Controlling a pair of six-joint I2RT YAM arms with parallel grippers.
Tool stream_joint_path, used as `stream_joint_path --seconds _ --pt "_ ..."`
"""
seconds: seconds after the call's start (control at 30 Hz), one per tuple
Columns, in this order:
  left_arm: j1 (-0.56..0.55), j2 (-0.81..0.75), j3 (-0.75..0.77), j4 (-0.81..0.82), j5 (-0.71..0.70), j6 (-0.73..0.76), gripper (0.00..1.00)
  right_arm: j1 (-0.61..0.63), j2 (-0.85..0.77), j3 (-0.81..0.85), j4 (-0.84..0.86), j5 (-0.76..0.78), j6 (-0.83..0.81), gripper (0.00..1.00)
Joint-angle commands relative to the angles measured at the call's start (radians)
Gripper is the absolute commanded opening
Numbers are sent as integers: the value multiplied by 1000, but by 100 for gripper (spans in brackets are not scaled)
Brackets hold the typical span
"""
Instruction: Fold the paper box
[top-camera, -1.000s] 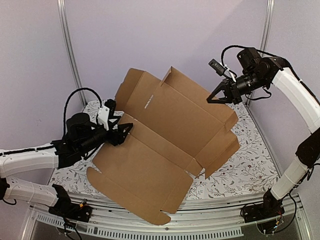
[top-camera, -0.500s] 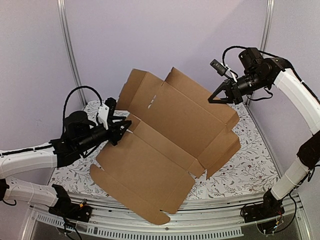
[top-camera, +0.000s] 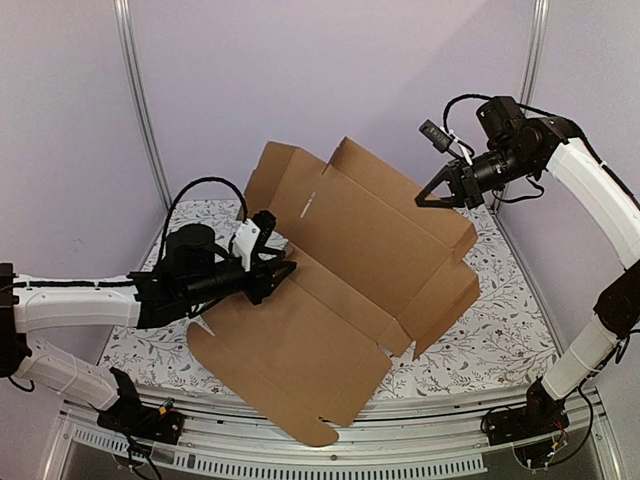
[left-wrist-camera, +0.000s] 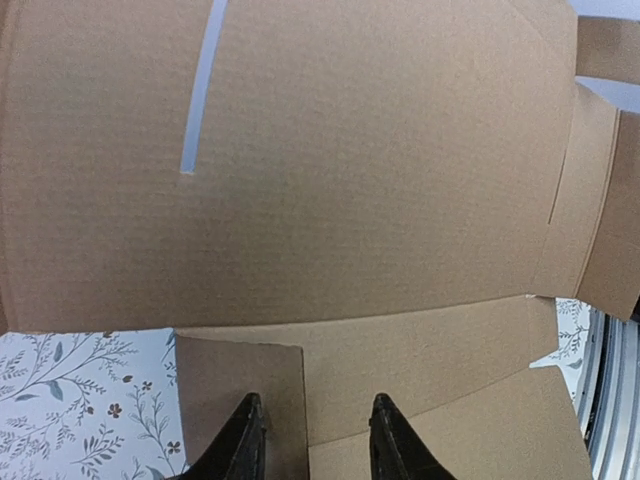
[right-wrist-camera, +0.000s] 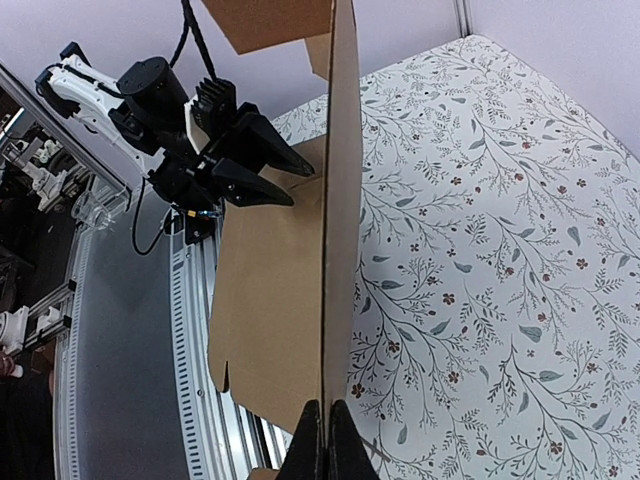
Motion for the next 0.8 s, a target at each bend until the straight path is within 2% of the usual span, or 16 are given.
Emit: stream_joint_path --seconds 0.0,0.1,0.17,0.33,0.47,0.6,0.77 --pt "-54 88 37 -33 -38 34 37 3 -31 -12 56 -62 12 0" --pt "-85 143 55 -38 -180 73 42 3 -40 -16 57 -68 10 0" --pt "-94 174 66 -43 -218 89 44 3 -47 -19 57 -76 7 0" --pt "-102 216 73 -1 -217 101 49 5 -55 -28 56 -92 -3 0" --pt "-104 194 65 16 -165 100 52 3 -56 -29 55 -62 -11 0" --pt "-113 56 43 -73 -153 102 58 5 -57 -51 53 -13 -46 0" --pt "-112 -317 -13 -308 -187 91 65 3 -63 -87 45 13 -128 0"
